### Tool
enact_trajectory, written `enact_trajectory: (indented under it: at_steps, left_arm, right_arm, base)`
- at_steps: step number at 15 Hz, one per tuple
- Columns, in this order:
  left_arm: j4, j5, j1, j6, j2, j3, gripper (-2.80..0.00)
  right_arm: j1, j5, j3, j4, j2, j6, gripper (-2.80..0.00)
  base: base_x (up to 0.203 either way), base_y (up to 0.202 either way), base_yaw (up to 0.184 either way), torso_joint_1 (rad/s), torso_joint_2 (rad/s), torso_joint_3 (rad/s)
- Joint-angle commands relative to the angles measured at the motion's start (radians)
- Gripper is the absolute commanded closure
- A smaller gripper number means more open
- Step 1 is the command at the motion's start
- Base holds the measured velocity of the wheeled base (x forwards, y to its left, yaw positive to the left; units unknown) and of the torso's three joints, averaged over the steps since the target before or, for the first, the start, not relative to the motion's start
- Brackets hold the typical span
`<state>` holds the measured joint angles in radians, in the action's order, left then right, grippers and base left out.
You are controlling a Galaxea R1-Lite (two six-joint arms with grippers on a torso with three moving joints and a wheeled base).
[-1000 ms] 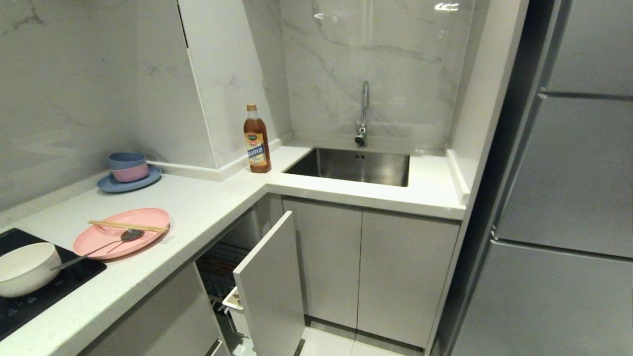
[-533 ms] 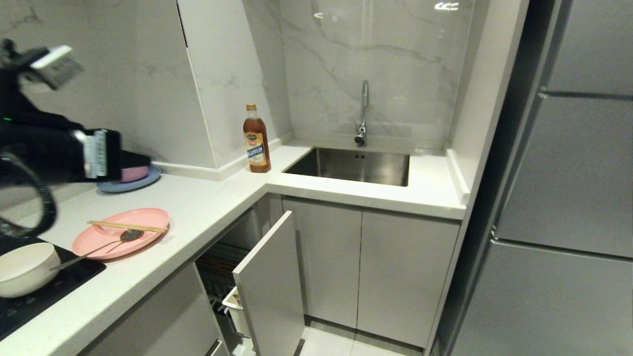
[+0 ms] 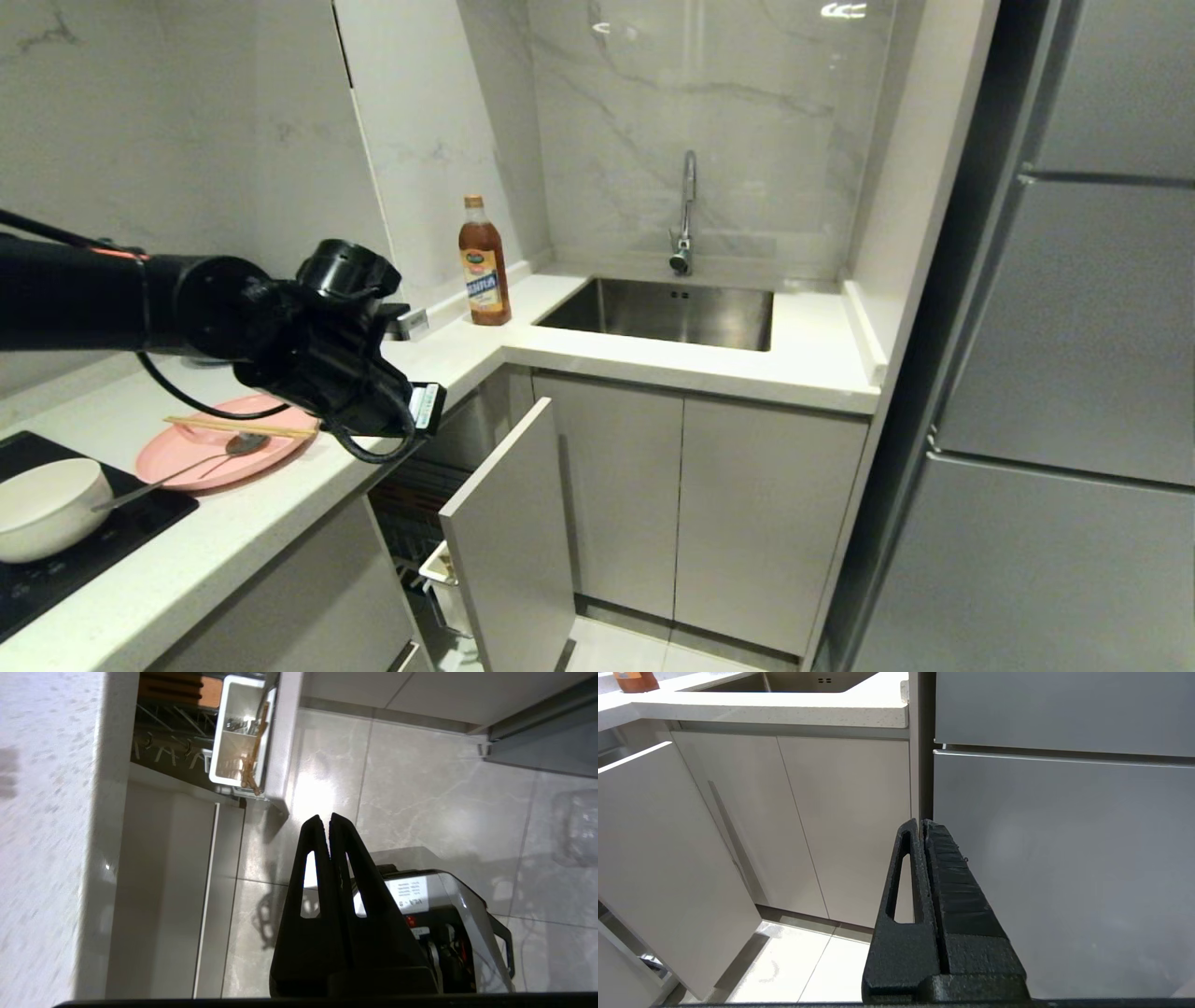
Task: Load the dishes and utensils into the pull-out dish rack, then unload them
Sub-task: Open the cupboard
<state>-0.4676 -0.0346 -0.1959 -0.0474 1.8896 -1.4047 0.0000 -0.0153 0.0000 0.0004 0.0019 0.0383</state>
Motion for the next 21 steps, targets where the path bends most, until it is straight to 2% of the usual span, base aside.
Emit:
enact_trajectory:
  at_steps: [1,5,10,14,18,21]
  left_arm:
    - [0.036,-0.006,0.017,-0.001,0.13,-0.004,0.0]
    - [0.15,-0.032,0.031,0.003,0.274,-0.029,0.0]
    - [0.251,-0.039,0.012,0.005,0.39,-0.062,0.0]
    - [0.261,-0.047,0.004,0.004,0.422,-0.104,0.0]
    - [0.278,-0.141,0.025,0.002,0.423,-0.124,0.0]
    - [0.273,-0.143,0.052,0.004,0.454,-0.157,0.0]
  right_arm:
    - [0.0,0.0,0.003,0.0,0.0,0.0,0.0]
    - [0.0,-0.002,0.003,0.0,0.0,0.0,0.0]
    - [0.0,0.0,0.003,0.0,0.0,0.0,0.0]
    - [0.0,0.0,0.003,0.001,0.0,0.0,0.0]
    - [0.0,0.0,0.003,0.0,0.0,0.0,0.0]
    - [0.0,0.0,0.002,0.0,0.0,0.0,0.0]
  base:
    - [0.0,0.0,0.0,0.0,0.0,0.0]
    - [0.0,0.0,0.0,0.0,0.0,0.0]
    - [0.0,0.0,0.0,0.0,0.0,0.0]
    - [0.0,0.0,0.0,0.0,0.0,0.0]
    - [0.0,0.0,0.0,0.0,0.0,0.0]
    - [0.0,0.0,0.0,0.0,0.0,0.0]
